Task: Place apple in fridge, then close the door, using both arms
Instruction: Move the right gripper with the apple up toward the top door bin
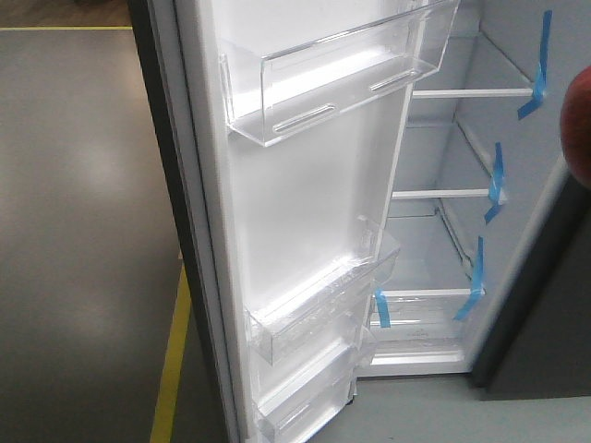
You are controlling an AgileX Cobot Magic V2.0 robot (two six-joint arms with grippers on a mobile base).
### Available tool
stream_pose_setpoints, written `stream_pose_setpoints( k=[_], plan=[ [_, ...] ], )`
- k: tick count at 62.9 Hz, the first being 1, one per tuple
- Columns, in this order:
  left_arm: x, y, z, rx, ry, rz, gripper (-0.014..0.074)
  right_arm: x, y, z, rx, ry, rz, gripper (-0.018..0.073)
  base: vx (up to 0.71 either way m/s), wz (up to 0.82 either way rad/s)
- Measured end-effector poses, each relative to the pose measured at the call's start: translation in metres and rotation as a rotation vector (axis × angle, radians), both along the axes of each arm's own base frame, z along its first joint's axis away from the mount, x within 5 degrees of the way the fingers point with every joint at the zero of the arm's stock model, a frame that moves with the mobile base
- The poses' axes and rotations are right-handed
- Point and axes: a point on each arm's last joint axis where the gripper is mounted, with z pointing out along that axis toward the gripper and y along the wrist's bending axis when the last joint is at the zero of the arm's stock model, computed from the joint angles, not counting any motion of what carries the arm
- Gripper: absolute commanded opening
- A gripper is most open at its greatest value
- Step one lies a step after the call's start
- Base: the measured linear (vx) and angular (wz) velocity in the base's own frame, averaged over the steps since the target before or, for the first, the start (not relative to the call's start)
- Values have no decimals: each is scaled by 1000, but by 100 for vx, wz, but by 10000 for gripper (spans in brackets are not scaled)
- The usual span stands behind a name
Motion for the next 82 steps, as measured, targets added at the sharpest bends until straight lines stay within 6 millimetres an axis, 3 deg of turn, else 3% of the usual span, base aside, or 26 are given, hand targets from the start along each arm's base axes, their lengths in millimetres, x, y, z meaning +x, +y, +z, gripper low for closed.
stream_pose_setpoints(
  k=[82],
  plan=[
    [0,0,0,0,0,0,-6,0,0,0,0,0,0,-6,4,0]
  ],
)
